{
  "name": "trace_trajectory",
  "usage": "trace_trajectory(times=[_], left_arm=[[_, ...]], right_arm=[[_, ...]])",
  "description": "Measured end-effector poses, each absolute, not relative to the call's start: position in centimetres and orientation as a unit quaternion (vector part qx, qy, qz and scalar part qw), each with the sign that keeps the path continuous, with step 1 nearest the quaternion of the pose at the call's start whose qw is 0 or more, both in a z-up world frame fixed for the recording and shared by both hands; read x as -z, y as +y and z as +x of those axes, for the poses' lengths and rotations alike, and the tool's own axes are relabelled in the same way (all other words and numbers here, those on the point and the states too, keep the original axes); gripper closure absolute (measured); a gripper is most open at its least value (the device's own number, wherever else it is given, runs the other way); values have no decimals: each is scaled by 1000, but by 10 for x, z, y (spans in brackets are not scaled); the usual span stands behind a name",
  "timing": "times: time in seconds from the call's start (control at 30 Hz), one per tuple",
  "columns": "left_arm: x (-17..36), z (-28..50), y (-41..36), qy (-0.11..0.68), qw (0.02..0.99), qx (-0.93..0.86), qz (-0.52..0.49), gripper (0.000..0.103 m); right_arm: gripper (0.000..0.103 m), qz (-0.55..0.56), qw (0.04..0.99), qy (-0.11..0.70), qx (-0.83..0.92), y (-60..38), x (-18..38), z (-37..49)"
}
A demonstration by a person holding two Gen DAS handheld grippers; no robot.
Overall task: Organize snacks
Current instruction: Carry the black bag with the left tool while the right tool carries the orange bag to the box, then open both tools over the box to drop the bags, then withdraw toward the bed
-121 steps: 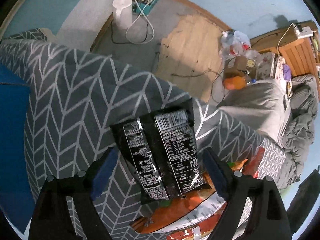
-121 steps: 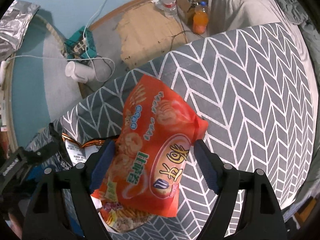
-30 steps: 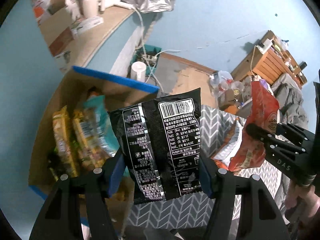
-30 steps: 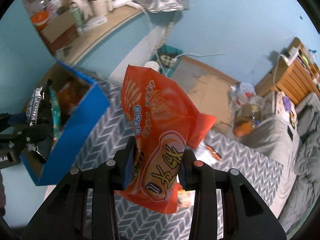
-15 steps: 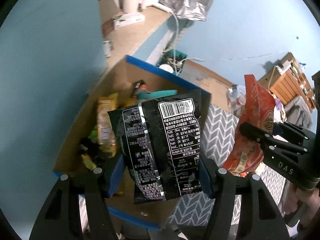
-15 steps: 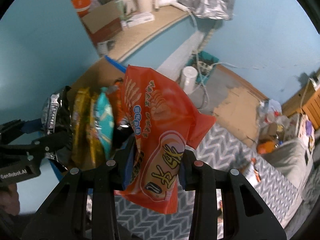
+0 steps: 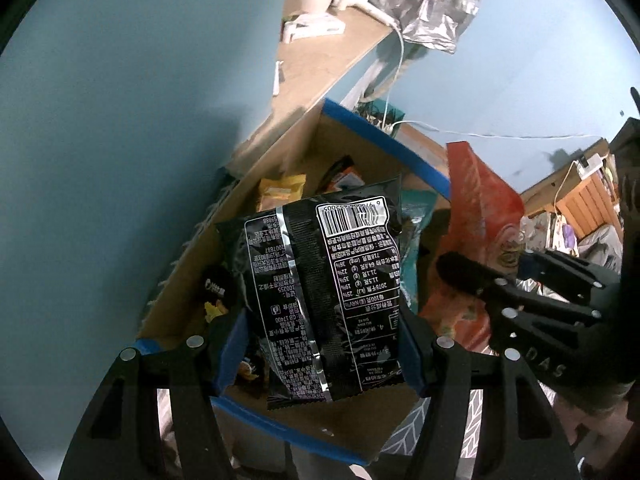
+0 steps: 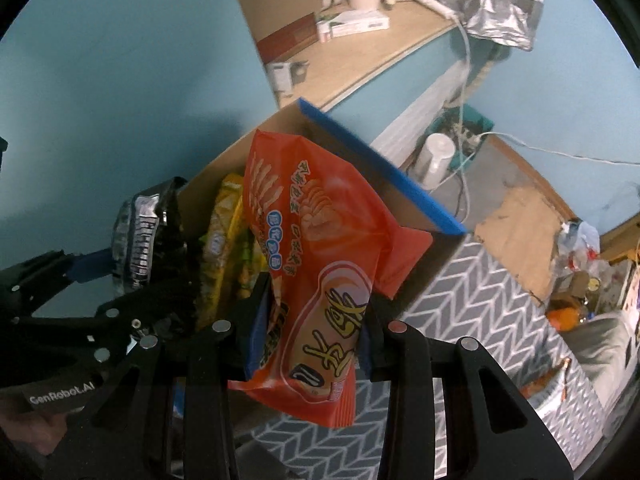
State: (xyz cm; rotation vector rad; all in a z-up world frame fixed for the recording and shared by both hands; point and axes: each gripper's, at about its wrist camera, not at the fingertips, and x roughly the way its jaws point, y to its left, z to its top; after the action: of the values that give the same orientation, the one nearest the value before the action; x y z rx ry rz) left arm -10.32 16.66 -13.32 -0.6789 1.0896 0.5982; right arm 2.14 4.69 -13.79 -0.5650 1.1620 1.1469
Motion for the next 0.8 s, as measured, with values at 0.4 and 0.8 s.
trace_trajectory(times=[0.4, 0.8], left_arm=[[139, -115, 181, 511, 741, -293, -322, 34], [127, -106, 176, 496, 752, -288, -324, 26]], right_arm=[[39, -245, 636, 521, -515, 61, 145, 14], [31, -242, 664, 506, -494, 39, 127, 35]])
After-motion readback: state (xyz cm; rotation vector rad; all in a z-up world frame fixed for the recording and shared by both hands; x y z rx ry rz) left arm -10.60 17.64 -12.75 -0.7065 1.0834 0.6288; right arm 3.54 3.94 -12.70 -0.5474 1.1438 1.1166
